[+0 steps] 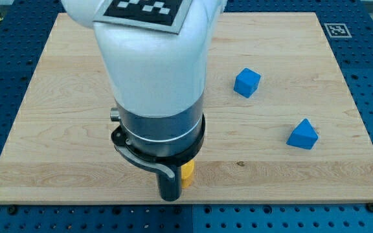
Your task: Touch the bottom of yellow hexagon
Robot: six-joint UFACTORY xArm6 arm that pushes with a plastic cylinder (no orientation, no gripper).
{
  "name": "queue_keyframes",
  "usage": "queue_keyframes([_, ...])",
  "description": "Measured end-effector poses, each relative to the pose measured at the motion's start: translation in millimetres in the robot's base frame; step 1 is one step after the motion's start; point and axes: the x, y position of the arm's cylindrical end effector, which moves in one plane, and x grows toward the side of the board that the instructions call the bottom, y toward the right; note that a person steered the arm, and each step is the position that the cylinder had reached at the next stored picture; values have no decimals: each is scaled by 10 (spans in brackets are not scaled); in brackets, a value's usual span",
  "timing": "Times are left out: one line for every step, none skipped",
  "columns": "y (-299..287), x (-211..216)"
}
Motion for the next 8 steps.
queue_keyframes([-85, 3])
queue_keyframes([-378, 5])
queue_keyframes([-724, 5])
queue_keyframes([-1097, -89])
queue_keyframes([-1239, -426])
queue_keyframes([-1250, -512])
queue_keyframes([-1318, -512])
queue_keyframes([-1467, -514])
